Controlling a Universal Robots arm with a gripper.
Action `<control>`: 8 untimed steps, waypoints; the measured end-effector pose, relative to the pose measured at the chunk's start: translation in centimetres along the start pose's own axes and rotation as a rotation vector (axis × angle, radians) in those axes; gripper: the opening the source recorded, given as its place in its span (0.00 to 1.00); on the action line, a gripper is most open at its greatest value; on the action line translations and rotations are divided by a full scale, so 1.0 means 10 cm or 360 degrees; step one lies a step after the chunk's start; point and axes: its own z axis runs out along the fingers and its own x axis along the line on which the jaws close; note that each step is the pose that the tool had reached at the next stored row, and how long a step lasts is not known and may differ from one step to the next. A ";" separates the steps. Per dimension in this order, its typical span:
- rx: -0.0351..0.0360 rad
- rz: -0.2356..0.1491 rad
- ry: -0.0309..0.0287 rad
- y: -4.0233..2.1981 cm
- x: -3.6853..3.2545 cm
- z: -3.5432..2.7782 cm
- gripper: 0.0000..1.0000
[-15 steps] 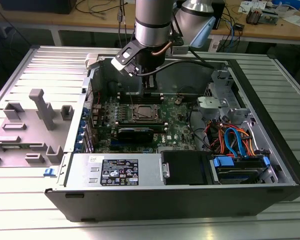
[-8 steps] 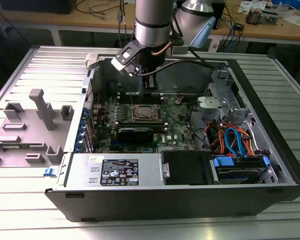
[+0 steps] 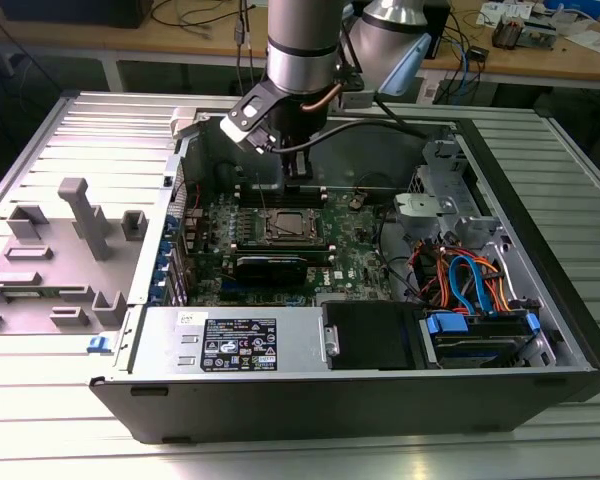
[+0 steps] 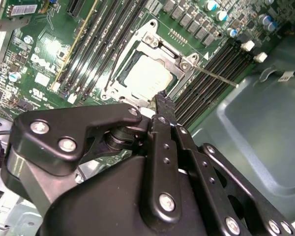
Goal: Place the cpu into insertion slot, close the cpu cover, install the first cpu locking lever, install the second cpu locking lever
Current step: 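Install the first cpu locking lever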
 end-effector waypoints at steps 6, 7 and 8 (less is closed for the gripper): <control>0.0007 -0.0222 -0.00007 -0.001 0.000 0.014 0.11; 0.0009 -0.0275 -0.00006 -0.001 0.001 0.016 0.11; 0.0010 -0.0316 -0.00007 0.000 0.001 0.016 0.11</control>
